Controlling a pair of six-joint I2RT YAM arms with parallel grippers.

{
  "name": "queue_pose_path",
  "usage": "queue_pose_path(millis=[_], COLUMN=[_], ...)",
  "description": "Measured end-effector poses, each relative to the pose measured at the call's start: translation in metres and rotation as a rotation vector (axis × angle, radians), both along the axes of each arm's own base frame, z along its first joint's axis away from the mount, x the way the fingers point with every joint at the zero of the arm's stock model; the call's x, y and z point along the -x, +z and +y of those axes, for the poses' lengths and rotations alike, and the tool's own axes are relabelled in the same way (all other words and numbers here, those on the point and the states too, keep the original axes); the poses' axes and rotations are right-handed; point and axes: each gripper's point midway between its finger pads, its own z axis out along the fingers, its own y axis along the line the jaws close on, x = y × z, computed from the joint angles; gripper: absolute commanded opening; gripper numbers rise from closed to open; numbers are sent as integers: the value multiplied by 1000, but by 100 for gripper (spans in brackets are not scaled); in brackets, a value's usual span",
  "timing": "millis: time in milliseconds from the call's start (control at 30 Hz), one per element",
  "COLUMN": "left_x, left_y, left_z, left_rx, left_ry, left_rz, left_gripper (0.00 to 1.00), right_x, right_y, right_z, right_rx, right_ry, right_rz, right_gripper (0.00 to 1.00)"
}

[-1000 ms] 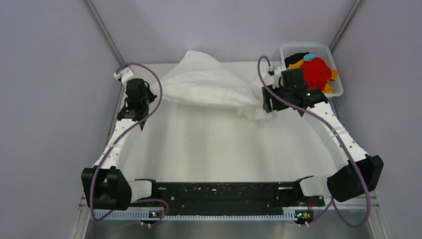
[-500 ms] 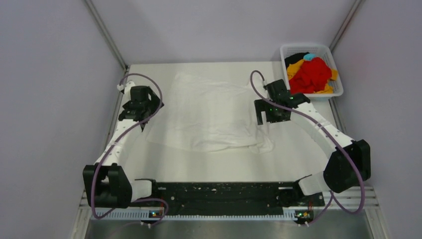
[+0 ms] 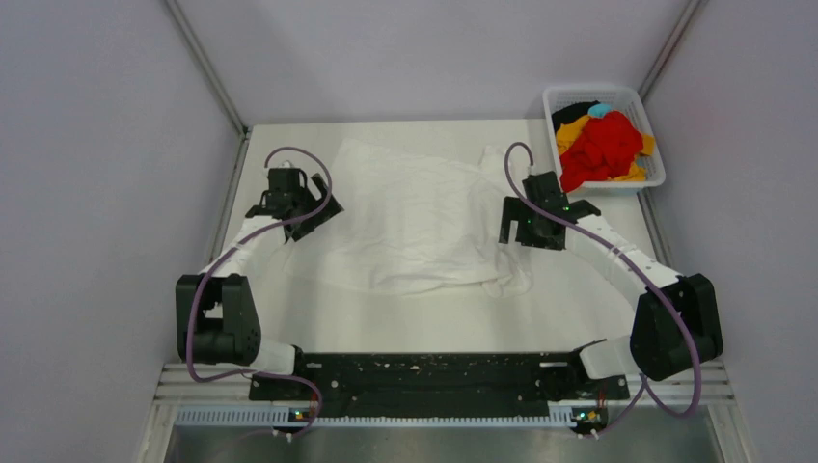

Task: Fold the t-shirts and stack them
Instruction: Flatten out the tshirt

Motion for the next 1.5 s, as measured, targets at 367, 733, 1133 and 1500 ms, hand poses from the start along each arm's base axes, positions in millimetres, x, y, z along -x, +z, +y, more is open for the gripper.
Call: queue_pose_path(millis=[367,733,1133,1500], left_x=[15,23,23,24], left_y=[-23,-32,-33,-27], left_z=[-3,-8,-6,8], left_rx=[10,32,25,-32], left_ry=[-20,-39,-28,26], left_rz=[63,89,85,61], left_gripper=[99,99,99,99], right_x=[45,97,63,-55], right_y=[-29,-48,-73,56], right_z=[6,21,23,78], right_rx=[-115,-159,-98,-177], right_ry=[25,77,33,107], right_rz=[119,175,147,-93], right_gripper=[84,73,0,0])
